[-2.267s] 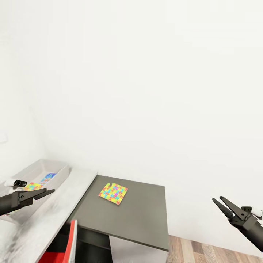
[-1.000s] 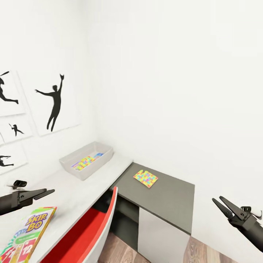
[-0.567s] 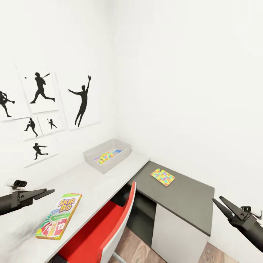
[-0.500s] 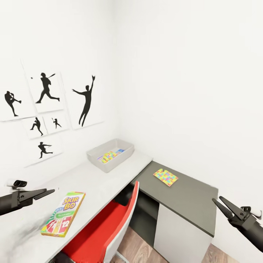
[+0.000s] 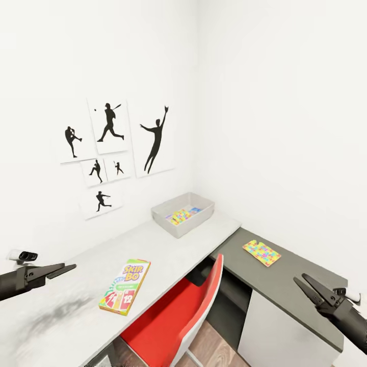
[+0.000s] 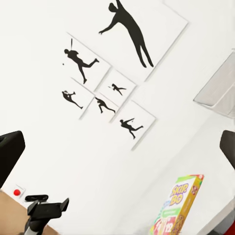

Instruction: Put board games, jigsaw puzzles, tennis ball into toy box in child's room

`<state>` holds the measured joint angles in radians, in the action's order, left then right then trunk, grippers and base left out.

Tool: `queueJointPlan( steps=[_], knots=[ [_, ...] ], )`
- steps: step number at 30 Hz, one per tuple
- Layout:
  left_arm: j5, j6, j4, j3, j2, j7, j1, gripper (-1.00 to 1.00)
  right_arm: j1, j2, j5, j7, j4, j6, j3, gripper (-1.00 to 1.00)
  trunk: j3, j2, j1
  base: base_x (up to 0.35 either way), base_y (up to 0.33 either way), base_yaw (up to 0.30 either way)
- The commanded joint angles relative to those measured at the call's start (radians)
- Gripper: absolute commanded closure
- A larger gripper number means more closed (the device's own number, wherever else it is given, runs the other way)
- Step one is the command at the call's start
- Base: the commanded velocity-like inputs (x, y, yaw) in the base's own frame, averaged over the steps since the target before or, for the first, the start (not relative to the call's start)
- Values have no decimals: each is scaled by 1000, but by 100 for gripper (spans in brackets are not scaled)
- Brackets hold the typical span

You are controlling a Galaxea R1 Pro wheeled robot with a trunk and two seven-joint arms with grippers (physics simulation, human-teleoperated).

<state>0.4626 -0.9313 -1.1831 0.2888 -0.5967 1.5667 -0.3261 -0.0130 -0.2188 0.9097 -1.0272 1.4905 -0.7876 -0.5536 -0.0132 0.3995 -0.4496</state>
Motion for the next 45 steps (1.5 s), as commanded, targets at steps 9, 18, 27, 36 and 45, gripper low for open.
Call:
queueJointPlan(
  steps=[9,18,27,36,45],
  knots=[
    [-1,-11,0,0,0,4,-1,-100,-1,-1,5,1,0,-5,9,-100,0,1,0,-1,121,289],
    [-1,-11,0,0,0,4,-1,-100,-1,-1,5,1,2,-5,10,-100,0,1,0,0,260,289],
    [-1,-11,0,0,0,4,-1,-100,-1,-1,5,1,2,-5,11,-100,0,1,0,0,278,288],
    [-1,-11,0,-1,0,4,-1,-100,-1,-1,5,1,2,-4,11,-100,0,1,0,0,278,289],
    [-1,-11,0,0,0,4,-1,-100,-1,-1,5,1,2,-5,11,-100,0,1,0,0,135,289]
  ],
)
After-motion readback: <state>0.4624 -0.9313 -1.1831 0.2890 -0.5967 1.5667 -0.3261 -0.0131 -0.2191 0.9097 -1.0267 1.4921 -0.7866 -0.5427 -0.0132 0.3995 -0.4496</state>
